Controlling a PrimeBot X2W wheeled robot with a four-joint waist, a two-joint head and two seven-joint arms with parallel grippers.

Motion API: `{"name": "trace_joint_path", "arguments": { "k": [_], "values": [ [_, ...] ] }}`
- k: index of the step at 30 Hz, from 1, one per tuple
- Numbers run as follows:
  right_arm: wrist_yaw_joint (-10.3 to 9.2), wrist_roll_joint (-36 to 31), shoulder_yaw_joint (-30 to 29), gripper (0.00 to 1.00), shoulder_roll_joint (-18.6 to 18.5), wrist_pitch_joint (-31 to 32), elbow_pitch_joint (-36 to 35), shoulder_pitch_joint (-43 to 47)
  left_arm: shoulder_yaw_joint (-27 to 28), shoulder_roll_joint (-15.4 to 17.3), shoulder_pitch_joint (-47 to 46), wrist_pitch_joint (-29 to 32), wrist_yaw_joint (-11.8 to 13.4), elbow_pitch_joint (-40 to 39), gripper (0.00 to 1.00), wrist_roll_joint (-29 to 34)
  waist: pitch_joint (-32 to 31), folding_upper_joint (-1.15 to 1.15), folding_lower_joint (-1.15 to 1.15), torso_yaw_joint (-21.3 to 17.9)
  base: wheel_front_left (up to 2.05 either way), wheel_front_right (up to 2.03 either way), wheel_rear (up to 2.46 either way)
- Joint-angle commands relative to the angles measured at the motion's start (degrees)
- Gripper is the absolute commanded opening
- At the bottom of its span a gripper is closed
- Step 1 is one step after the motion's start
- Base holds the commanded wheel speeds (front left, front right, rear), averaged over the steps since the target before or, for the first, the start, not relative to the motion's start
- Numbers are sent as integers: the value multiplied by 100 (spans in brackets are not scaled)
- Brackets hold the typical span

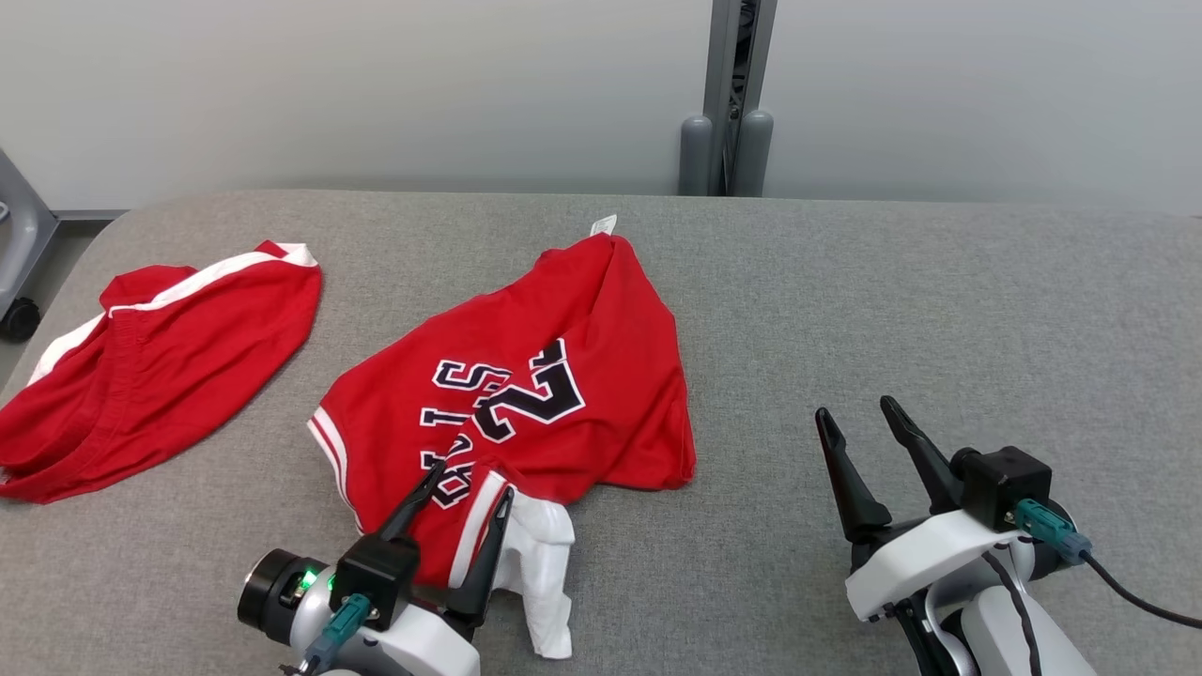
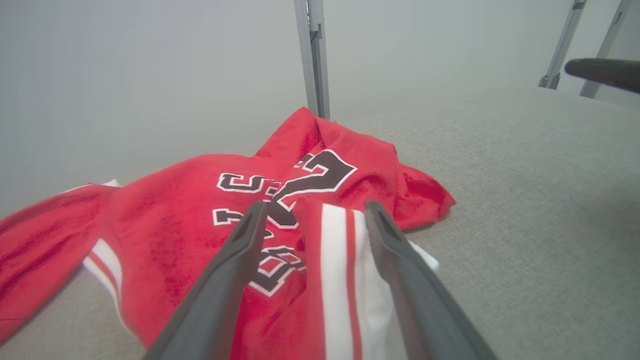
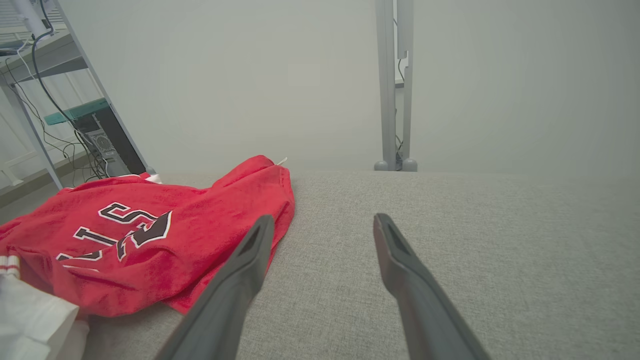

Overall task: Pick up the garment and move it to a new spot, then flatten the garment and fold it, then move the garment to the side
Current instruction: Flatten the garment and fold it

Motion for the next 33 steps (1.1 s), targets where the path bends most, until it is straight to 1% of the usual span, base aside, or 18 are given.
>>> {"name": "trace_joint_path", "arguments": {
  "k": [1,4,8,13,16,18,22,25,26,29,33],
  "values": [
    [1,0,-19,100,-33,-5,-11,43,73,21,87,-35,70,-108,100,-60,-9,0,0,15,0,0,0],
    [1,-2,-17,100,-32,-5,-23,48,226,67,261,-44,190,-355,100,-114,-17,0,0,47,0,0,0],
    [1,-18,-17,100,-32,-5,-29,59,261,112,437,-48,249,-419,100,-126,-19,0,0,75,0,0,0],
    [1,-51,-63,100,-32,-5,-37,86,451,134,646,-53,438,-569,100,-213,-25,0,0,130,0,0,0],
    [1,-72,-70,100,-32,-5,-32,95,592,196,701,-55,507,-638,100,-233,-22,0,0,183,0,0,0],
    [1,-57,-55,100,-33,-5,-27,86,657,243,715,-53,484,-596,100,-287,-15,0,0,207,0,0,0],
    [1,-45,-2,100,-32,-5,0,29,675,379,495,4,349,-382,100,-299,-12,0,0,203,0,0,0],
    [1,-23,44,100,-34,-5,19,0,736,380,420,3,291,-283,100,-405,-15,0,0,157,0,0,0],
    [1,-15,55,100,-37,-5,30,-14,749,424,404,20,262,-200,100,-415,-14,0,0,126,0,0,0],
    [1,-15,69,100,-32,-5,47,-42,800,415,291,84,188,95,100,-560,0,0,0,22,0,0,0],
    [1,-49,72,100,-31,-5,67,-79,865,386,100,83,30,614,100,-745,47,0,0,-131,0,0,0]
  ]
}}
